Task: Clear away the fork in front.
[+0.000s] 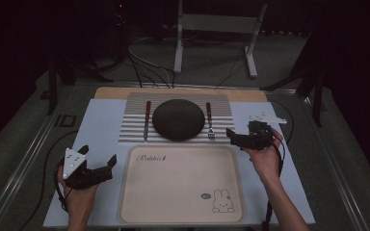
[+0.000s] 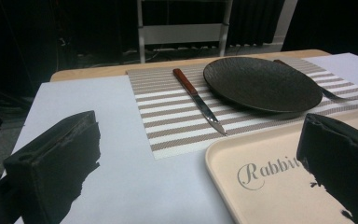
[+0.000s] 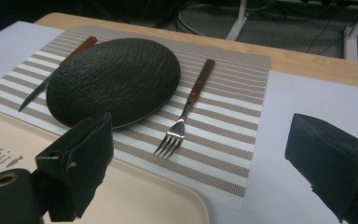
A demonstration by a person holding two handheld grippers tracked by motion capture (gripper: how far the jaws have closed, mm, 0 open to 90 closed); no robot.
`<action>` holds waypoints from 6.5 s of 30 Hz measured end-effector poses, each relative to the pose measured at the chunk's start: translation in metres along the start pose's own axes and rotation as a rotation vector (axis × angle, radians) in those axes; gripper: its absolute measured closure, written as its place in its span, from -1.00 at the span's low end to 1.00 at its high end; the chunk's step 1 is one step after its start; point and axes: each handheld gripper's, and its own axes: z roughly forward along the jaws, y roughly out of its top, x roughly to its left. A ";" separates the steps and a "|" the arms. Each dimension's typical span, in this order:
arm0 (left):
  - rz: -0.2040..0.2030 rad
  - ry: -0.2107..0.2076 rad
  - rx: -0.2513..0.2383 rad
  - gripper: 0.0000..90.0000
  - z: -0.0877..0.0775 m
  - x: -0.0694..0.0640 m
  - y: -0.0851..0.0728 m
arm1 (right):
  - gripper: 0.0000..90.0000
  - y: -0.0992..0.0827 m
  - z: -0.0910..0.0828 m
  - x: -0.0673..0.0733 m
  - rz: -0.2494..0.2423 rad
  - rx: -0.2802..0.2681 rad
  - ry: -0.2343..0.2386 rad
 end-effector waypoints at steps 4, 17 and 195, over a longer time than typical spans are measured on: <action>0.003 -0.001 0.000 -1.00 0.000 0.000 0.000 | -0.82 0.006 0.006 0.002 -0.003 0.022 -0.002; 0.001 0.000 0.000 -1.00 0.000 0.000 0.000 | -0.82 0.022 0.025 0.001 0.002 0.074 -0.007; -0.046 0.009 -0.016 -1.00 0.000 0.006 -0.002 | 0.74 0.058 0.107 0.008 -0.084 0.276 -0.018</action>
